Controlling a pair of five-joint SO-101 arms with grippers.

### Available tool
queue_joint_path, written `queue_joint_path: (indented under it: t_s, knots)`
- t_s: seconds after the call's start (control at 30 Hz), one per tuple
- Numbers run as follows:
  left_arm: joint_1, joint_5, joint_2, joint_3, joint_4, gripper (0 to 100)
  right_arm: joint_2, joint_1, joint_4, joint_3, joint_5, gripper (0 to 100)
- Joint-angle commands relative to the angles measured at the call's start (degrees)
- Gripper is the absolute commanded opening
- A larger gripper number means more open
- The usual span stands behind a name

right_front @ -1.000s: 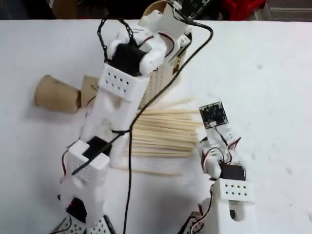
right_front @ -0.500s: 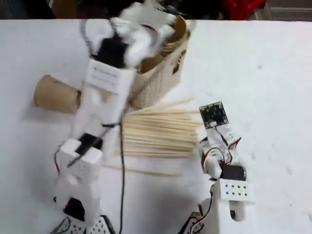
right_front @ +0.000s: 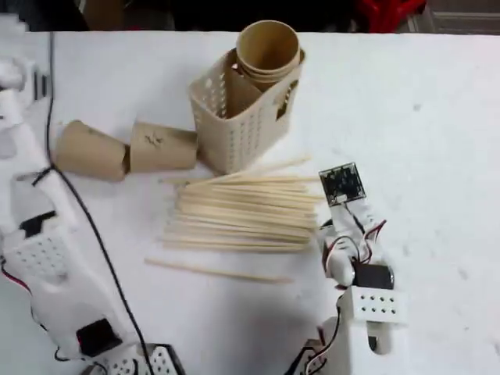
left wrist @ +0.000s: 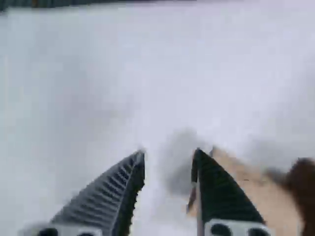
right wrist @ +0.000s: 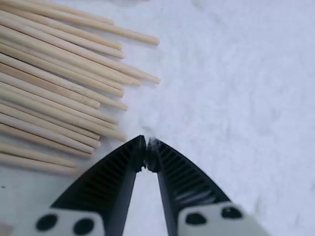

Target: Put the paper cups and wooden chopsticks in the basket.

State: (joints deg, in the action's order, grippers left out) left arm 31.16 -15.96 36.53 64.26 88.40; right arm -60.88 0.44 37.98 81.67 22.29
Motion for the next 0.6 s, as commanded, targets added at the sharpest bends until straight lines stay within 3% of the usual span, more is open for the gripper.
queue_joint_path:
  t_s: [0.0,0.1,0.3,0.57]
  knots:
    - [4.4,1.7,5.9,-0.3,-2.9,24,-0.7,-3.1,-1.0,0.7,0.4,1.8]
    - [4.2,2.5,9.6,-0.3,-3.0,25,-0.7,-4.4,-1.0,1.1,0.4,1.8]
    - [1.7,10.8,12.7,-0.5,-3.1,25,-0.7,-4.2,-1.0,1.1,0.4,1.8]
    - [-1.1,12.7,18.6,-0.3,-2.6,25,-0.7,-4.3,-1.0,1.1,0.4,1.8]
